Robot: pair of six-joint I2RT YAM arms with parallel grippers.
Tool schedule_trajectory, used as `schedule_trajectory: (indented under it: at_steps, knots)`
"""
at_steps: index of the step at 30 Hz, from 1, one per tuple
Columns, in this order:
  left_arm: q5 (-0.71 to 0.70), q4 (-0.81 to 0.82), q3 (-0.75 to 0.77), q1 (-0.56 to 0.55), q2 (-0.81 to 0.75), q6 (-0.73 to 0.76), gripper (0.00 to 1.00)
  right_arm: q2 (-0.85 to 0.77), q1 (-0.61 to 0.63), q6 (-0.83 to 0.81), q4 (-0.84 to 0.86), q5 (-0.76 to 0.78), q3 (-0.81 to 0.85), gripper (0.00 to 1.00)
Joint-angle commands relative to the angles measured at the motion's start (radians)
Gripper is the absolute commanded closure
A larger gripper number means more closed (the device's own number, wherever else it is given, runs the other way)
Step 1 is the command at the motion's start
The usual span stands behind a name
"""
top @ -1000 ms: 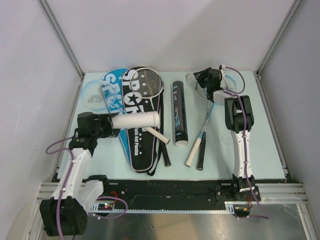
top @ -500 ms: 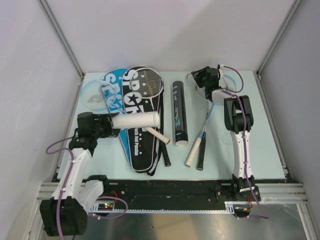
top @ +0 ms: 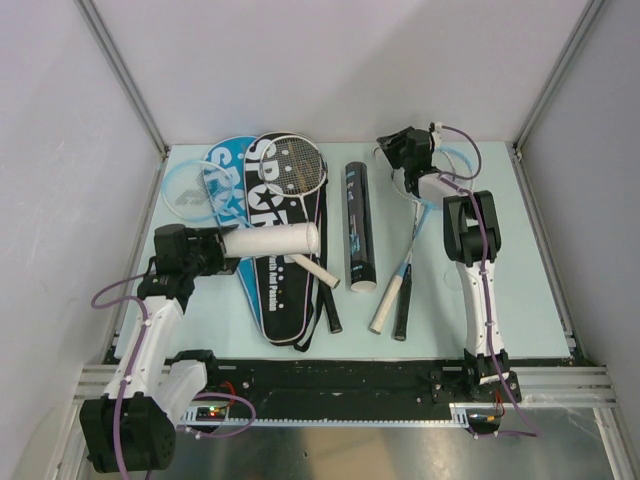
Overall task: Pack up the badminton gear
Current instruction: Pick up the shuttlecock at the center of the board.
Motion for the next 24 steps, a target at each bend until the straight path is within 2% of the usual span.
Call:
schedule_trajectory:
  at_steps: [1,12,18,24]
  knots:
    - [0.035,0.042,0.037,0.013,-0.001,0.009,0.74,0.038,0.007,0.013,-0.026,0.039,0.048,0.52]
    - [0.038,0.042,0.039,0.014,0.005,0.013,0.74,0.050,0.009,-0.004,-0.052,0.049,0.071,0.52]
    - [0.038,0.041,0.040,0.016,0.006,0.014,0.74,0.054,0.015,-0.018,-0.181,0.074,0.118,0.52]
    - [0.040,0.041,0.042,0.016,0.007,0.015,0.74,0.034,0.018,-0.039,-0.222,0.094,0.112,0.53]
